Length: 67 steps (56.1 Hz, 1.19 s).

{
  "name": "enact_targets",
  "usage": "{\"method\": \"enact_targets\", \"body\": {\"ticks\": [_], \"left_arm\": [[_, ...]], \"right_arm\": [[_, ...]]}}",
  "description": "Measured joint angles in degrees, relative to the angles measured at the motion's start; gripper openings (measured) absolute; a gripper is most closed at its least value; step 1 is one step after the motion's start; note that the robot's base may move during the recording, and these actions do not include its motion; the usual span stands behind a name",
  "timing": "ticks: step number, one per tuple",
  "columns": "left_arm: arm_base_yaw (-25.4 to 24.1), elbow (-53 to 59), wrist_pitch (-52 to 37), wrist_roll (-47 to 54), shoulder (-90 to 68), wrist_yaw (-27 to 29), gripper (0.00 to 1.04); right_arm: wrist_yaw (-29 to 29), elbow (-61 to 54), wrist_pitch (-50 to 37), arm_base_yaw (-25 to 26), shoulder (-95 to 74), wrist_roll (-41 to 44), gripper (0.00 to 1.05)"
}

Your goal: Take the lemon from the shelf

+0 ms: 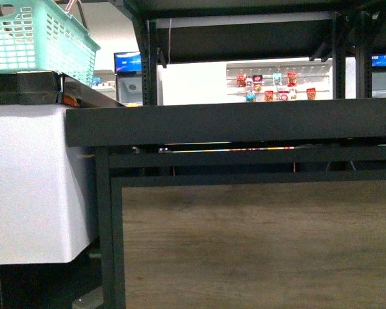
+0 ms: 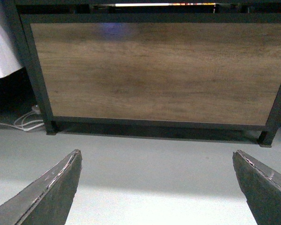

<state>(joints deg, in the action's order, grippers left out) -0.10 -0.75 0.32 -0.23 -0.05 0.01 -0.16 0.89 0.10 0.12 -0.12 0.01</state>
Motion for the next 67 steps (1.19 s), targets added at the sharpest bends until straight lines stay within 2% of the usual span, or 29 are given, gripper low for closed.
{"method": "enact_targets", "body": {"ticks": [67], "left_arm": [[0.0,0.0,0.0,0.0,0.0,0.0,0.97]], "right_arm": [[0.02,-0.02,0.0,0.0,0.0,0.0,0.97]]}}
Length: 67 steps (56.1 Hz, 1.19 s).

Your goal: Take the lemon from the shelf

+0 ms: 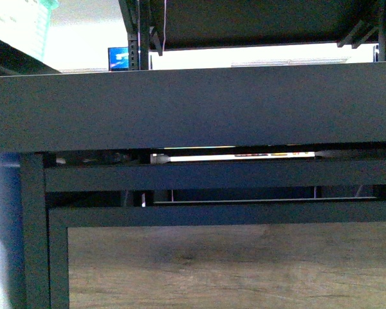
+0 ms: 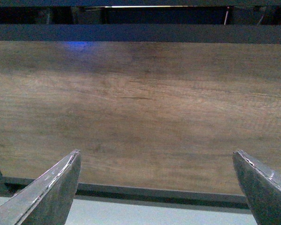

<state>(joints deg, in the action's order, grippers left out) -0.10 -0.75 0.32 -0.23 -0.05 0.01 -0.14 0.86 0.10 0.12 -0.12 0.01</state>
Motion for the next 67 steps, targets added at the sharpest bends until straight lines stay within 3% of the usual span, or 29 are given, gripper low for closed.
{"method": "enact_targets", "body": {"ticks": [67], "left_arm": [[0.0,0.0,0.0,0.02,0.0,0.0,0.97]], "right_arm": [[-0.02,0.02,0.02,0.0,-0.02,0.02,0.97]]}}
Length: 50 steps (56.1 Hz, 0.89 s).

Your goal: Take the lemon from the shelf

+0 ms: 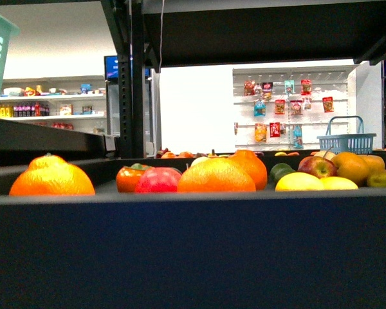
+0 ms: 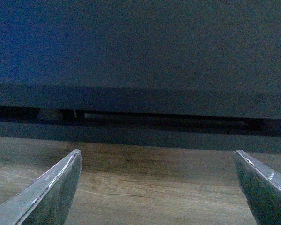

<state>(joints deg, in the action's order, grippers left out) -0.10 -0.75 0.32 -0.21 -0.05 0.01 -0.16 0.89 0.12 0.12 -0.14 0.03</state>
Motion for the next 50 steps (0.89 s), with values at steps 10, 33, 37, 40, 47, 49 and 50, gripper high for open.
{"method": "enact_targets", "body": {"ticks": [10,33,37,40,47,49,50], "left_arm": [[0.0,0.0,0.0,0.0,0.02,-0.02,0.97],[0.0,0.0,0.0,0.0,0.02,0.02,0.97],[0.0,0.0,0.0,-0.02,0.02,0.0,0.97],[0.0,0.0,0.0,-0.02,0.02,0.0,0.97],[0.0,0.0,0.0,-0.02,0.02,0.0,0.97],[0.0,0.0,0.0,-0.04,0.02,0.02,0.97],[0.0,0.0,0.0,-0.02,0.02,0.02,0.97]], "right_arm": [[0.02,-0.02,0.0,0.0,0.0,-0.02,0.97],[0.0,-0.02,0.0,0.0,0.0,0.0,0.97],[0.0,-0.02,0.0,0.0,0.0,0.0,0.97],[0.0,-0.02,0.0,0.0,0.0,0.0,0.97],[0.0,-0.02,0.0,0.0,0.0,-0.02,0.97],[-0.04,-0.02,0.0,0.0,-0.02,-0.02,0.97],[0.0,-0.02,0.0,0.0,0.0,-0.02,0.97]]}}
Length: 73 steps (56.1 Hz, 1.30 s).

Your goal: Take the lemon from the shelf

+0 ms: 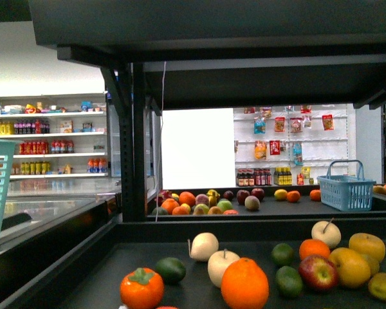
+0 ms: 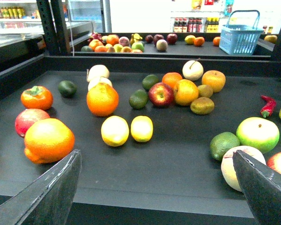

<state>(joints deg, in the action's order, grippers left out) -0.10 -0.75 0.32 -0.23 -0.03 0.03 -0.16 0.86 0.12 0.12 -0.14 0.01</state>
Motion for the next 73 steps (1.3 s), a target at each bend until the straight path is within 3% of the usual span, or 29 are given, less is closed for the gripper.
{"method": "enact_targets", "body": {"ticks": [42,47,56,63,73], "left_arm": [[-0.17,-0.17,0.68,-1.07,-0.44,-0.83,0.97],[-4.59,-3.65,5.29,-15.58,-8.98,-9.88,0.97],[-17.59,-11.08,-12.5,-44.02,-30.49,-22.34,0.97],[-22.4,-21.33,-24.81,-63.76,-50.25,-22.49,0.97],[-24.17,-37.62,-29.51,-80.39,-70.82,-22.51,0.97]], "right_arm": [[0.02,0.0,-0.02,0.0,0.0,0.0,0.97],[-0.02,0.0,-0.02,0.0,0.0,0.0,0.97],[-0.02,0.0,-0.02,0.0,0.0,0.0,0.97],[0.0,0.0,-0.02,0.0,0.0,0.0,0.97],[-0.02,0.0,-0.02,0.0,0.0,0.0,0.97]]}}
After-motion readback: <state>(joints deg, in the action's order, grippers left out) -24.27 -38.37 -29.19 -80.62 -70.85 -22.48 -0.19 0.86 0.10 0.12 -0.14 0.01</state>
